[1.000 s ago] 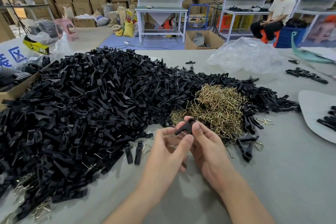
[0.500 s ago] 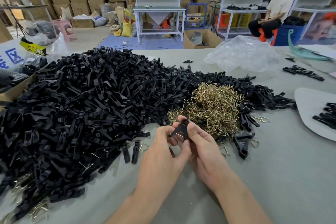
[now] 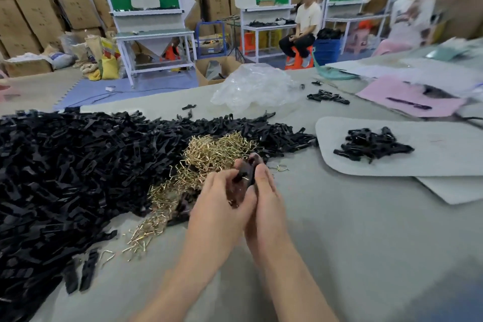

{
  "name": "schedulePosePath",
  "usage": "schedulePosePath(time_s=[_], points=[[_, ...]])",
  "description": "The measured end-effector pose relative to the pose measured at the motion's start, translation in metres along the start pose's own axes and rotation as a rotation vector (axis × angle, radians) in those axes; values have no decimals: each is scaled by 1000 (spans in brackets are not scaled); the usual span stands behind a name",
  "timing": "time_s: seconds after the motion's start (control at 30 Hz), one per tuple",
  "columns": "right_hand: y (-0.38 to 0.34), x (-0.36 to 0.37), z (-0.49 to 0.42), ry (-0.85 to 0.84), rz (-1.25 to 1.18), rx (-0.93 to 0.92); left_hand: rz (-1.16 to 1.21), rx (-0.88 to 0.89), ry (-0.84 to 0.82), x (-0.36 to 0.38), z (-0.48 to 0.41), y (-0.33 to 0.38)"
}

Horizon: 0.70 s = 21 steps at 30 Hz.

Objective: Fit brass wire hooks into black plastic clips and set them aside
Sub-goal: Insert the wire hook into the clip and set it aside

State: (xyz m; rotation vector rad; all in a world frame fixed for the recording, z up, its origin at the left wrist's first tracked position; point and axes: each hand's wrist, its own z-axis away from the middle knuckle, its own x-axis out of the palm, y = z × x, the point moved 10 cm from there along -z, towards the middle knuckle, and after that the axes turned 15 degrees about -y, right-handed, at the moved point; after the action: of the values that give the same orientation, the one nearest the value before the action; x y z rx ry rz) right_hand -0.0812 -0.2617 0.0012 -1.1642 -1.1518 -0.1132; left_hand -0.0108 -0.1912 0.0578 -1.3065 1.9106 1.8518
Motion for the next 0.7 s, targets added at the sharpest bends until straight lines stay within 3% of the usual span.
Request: schedulePosePath(time_s=[0.23,0.4,0.53,0.7], points=[[-135,-109,-4,349,98,-187,103,76,-266,139,-136,122],[-183,-141,-1,430,162,-214,118,73,-425,207,-176,162],[-170,-127,-4,400,249,-128,72,114,-416,196,-155,138],[-122,-68,-9,249,398,-98,0,186,-269,109,-101,86]])
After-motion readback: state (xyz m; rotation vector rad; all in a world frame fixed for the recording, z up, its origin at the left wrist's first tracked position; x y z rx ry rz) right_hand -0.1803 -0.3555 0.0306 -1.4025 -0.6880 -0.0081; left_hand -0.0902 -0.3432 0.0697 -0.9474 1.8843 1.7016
